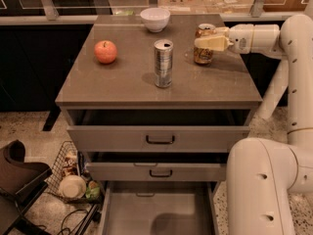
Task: Pick orange can from bottom drawer and place on counter
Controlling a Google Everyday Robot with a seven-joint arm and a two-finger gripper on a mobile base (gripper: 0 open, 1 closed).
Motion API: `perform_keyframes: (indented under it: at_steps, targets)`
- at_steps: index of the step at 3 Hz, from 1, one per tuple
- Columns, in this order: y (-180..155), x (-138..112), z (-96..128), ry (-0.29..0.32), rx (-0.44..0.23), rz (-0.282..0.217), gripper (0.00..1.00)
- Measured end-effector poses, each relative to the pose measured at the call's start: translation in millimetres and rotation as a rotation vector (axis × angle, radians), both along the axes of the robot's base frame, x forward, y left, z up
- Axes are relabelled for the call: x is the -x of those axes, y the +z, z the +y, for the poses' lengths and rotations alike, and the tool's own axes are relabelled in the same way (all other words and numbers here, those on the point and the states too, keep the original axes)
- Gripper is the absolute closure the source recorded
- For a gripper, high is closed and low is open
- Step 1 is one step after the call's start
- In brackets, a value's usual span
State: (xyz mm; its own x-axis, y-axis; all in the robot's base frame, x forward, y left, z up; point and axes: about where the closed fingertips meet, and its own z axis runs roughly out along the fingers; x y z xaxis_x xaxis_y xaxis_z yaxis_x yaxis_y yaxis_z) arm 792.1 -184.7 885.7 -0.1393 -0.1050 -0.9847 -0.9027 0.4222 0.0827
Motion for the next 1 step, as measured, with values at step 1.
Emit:
perform_keyframes:
  at_steps: [1]
  targets:
    - [-1.3, -1.2, 3.6, 0.004, -0.001, 0.002, 0.00]
